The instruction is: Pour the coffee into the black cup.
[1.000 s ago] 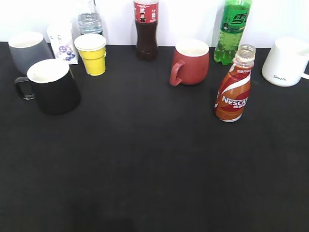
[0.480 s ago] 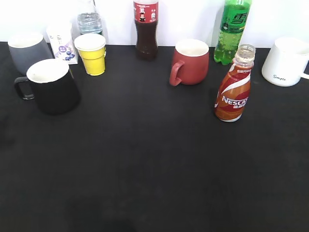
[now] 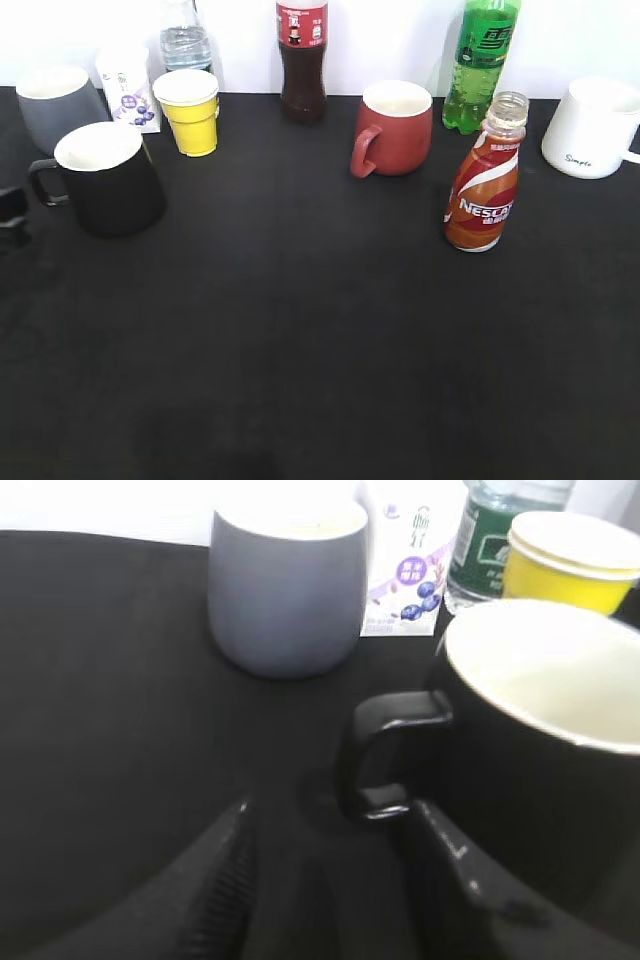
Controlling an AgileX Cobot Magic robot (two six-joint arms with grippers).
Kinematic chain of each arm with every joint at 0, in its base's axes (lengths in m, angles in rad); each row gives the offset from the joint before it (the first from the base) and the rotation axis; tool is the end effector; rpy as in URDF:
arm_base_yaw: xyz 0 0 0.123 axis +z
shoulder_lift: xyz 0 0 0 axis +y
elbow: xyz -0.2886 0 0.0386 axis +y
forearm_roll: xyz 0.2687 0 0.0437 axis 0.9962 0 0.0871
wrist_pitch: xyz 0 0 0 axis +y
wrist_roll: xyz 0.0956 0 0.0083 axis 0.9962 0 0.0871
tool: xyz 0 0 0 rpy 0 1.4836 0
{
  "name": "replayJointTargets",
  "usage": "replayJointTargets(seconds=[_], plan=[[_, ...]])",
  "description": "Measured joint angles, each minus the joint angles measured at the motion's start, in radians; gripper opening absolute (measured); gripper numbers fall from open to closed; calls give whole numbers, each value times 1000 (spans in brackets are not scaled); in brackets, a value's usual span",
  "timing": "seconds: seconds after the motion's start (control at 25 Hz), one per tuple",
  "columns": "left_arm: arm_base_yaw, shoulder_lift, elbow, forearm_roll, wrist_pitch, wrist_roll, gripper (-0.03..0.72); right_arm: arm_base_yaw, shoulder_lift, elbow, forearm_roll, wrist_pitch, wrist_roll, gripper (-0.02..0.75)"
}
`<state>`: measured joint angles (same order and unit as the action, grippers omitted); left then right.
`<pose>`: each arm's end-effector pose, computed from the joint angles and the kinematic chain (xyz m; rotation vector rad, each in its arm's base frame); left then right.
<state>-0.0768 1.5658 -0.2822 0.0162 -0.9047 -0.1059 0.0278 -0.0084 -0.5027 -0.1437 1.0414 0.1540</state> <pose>0.2462 -0.0202 0.1388 -0.0090 1.8646 -0.1314 0.0106 -0.0116 0.2882 0.1324 2.0018 -0.0549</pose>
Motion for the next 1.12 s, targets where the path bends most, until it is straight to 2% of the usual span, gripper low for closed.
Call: replayJointTargets(seconds=[0.32,0.64,0.76,0.84,0.92,1.0,1.12], plan=[[0,197,-89,4,-125,0,370,0,0,0,0,0,0,588],[0,283,-201,14,-127,0,370,0,0,0,0,0,0,588],[3,354,-281,49,-127,0,363,0,0,0,0,0,0,588],[18,417,-353,97,-143,-3,283,0,0,0,0,0,0,588],[18,436,-385,110,-147,-3,74,0,0,0,0,0,0,588],[18,439,-386,111,-158,-2,69,0,0,0,0,0,0,588],[18,357,-302,132,-160,1,67,0,0,0,0,0,0,588]])
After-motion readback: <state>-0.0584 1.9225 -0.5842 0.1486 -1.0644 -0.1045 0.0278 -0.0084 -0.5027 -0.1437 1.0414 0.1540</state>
